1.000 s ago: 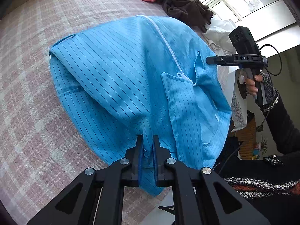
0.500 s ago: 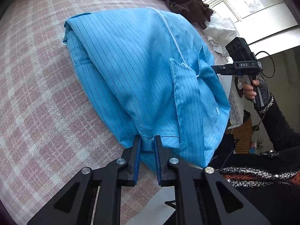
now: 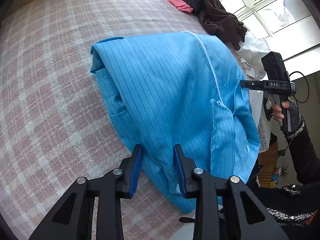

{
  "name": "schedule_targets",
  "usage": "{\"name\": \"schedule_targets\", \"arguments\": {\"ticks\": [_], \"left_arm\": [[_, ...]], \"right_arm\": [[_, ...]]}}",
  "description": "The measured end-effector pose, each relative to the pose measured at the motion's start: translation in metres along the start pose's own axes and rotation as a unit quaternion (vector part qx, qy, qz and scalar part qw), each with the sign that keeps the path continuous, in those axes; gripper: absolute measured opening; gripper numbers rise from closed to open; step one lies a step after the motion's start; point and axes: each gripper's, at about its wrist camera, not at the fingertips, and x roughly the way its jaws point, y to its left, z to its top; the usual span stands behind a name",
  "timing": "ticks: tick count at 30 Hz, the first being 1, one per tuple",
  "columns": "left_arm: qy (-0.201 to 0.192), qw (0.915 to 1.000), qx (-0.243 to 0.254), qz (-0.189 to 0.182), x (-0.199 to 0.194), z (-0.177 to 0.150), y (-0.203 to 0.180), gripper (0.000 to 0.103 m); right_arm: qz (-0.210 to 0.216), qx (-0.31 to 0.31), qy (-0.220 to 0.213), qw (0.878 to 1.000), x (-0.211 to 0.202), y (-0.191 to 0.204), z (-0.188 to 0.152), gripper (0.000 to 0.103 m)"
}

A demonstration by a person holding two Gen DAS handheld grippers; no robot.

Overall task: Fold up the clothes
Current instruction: 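Open both grippers and release the coat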

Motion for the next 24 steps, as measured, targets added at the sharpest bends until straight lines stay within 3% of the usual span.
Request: {"name": "schedule_targets", "arguments": {"ticks": [4, 6, 7, 8, 10, 15, 18, 24], "left_arm": [[-0.012, 0.9998, -0.011, -0.009, -0.015, -0.012, 0.005, 0.032], [-0.028, 0.9992, -0.021, -0.018, -0.027, -0.016, 0.004, 0.048], [-0.039, 0.9986, -0.03, -0.021, -0.034, -0.017, 0.004, 0.052], [-0.049, 0.9977, -0.04, -0.024, -0.039, -0.018, 0.004, 0.058], [-0.062, 0.996, -0.06, -0.024, -0.043, -0.017, 0.006, 0.065], [-0.06, 0.9925, -0.107, 0.005, -0.028, -0.005, 0.008, 0.069], [-0.053, 0.9916, -0.116, 0.023, -0.016, 0.003, 0.006, 0.069], [-0.042, 0.9904, -0.116, 0.064, 0.002, 0.012, 0.0, 0.075]], "right_arm": [[0.001, -0.026, 0.017, 1.0, -0.005, 0.005, -0.008, 0.02], [-0.002, -0.021, -0.004, 1.0, -0.023, 0.003, -0.004, 0.037], [-0.002, -0.021, -0.015, 1.0, -0.031, 0.002, -0.001, 0.054], [-0.001, -0.023, -0.025, 0.999, -0.037, 0.002, 0.003, 0.06], [-0.008, -0.033, -0.04, 0.999, -0.046, 0.003, 0.011, 0.061], [-0.095, -0.104, -0.011, 0.99, -0.027, -0.001, 0.029, 0.061], [-0.089, -0.115, 0.002, 0.989, -0.012, -0.006, 0.035, 0.061], [-0.039, -0.123, -0.01, 0.992, -0.003, -0.006, 0.031, 0.069]]}}
